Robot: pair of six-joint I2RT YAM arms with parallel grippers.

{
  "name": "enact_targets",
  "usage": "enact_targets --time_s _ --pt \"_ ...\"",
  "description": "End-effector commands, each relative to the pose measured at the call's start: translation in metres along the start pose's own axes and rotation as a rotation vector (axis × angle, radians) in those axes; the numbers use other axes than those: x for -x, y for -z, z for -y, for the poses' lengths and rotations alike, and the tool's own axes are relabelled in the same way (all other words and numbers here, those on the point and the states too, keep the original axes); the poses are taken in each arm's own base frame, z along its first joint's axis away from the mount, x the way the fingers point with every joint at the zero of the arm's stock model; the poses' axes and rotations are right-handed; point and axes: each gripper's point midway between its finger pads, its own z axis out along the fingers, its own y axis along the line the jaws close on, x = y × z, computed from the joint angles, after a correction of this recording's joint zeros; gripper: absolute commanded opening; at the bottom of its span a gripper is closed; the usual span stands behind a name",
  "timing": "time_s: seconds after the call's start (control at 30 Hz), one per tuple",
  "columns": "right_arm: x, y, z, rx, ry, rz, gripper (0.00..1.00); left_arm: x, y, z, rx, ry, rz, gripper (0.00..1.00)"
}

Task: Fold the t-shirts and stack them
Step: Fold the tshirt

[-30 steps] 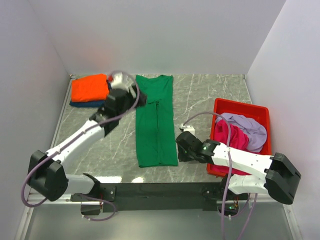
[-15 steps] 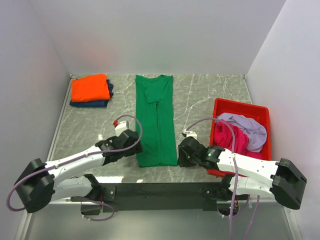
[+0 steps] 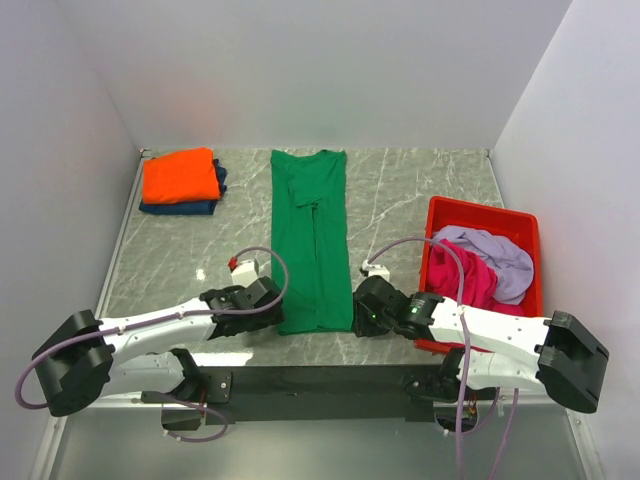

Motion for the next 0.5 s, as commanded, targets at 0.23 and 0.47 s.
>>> enact_targets --time_s 0.23,0.47 --pt "0.002 -0.007 -0.007 0.007 0.003 0.008 0.40 -0.008 0.007 -0.003 0.012 0.024 0.002 0.79" --pt "-0.003 -0.013 -0.005 -0.013 0.001 -0.012 0.40 -0.024 0.005 0.001 0.037 -0.028 -0.036 0.79"
